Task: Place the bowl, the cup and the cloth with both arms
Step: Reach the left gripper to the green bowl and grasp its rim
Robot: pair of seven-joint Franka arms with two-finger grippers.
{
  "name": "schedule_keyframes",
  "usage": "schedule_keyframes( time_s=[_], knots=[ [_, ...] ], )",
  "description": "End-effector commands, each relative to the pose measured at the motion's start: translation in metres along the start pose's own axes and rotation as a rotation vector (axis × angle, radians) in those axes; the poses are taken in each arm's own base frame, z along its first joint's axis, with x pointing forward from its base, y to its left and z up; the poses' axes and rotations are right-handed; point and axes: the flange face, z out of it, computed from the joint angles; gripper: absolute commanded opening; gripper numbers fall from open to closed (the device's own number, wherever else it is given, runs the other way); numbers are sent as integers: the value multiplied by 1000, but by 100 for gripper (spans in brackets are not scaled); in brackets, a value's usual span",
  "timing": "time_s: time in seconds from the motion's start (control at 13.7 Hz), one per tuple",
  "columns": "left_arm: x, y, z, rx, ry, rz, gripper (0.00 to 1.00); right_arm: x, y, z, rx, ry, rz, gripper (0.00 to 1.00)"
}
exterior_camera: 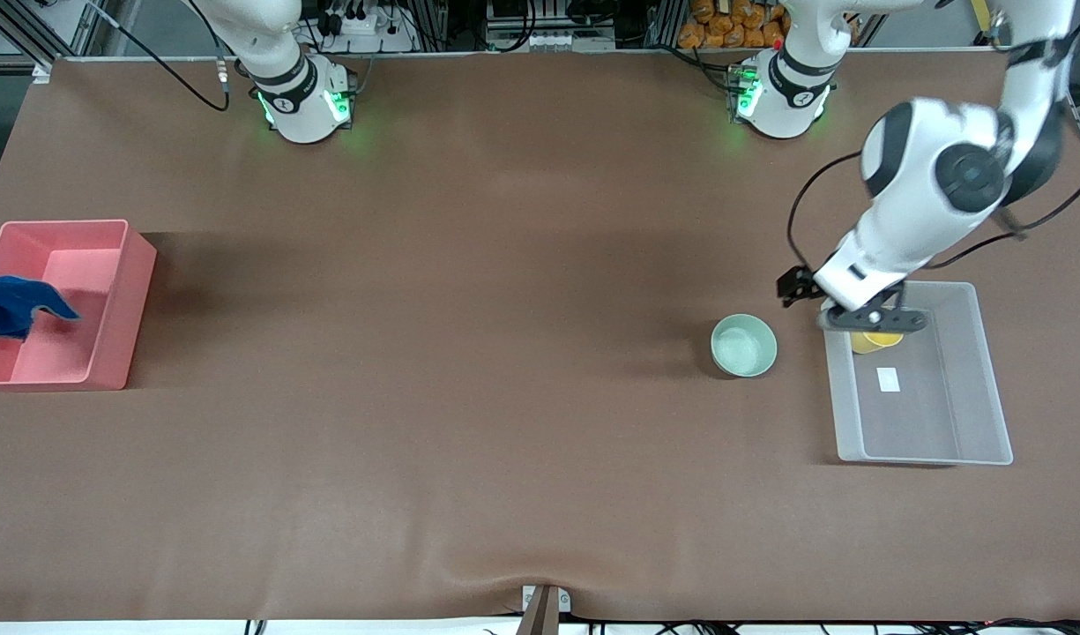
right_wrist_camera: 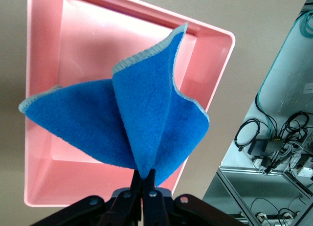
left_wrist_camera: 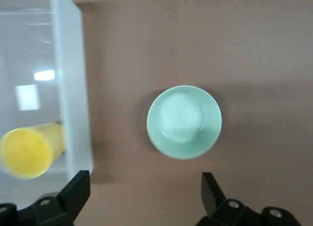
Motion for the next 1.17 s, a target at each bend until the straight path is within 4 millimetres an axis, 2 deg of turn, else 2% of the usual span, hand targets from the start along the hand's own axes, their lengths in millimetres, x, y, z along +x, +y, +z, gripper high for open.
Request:
schedule_keyframes(
  time_s=[0.0, 0.15, 0.29, 0.37, 0.51, 0.73, 0.8, 0.95, 1.1],
  knots=[
    [-2, -3, 56, -17, 19, -29, 100, -3, 12, 9, 27, 30, -19, 0],
    [2, -4, 88, -26, 10, -45, 100, -5, 15, 20, 56, 31, -3, 0],
    [5, -2, 112, -32, 9, -62, 98, -10, 16, 27, 124, 61, 43, 0],
    [5, -3, 118, -32, 5, -63, 89, -16, 20, 30, 142, 72, 45, 0],
    [7, -4, 127, -31, -7, -63, 66, -22, 28, 30, 172, 124, 12, 0],
    [7, -4, 140, -31, -27, -64, 8, -34, 37, 39, 224, 188, 10, 0],
    [8, -4, 142, -31, -28, -63, 0, -36, 42, 41, 218, 218, -7, 0],
    [9, -3, 143, -32, -29, -63, 0, -34, 43, 52, 211, 224, -51, 0],
    [18, -9, 122, -32, 9, -60, 0, -34, 43, 60, 217, 212, -55, 0]
  ],
)
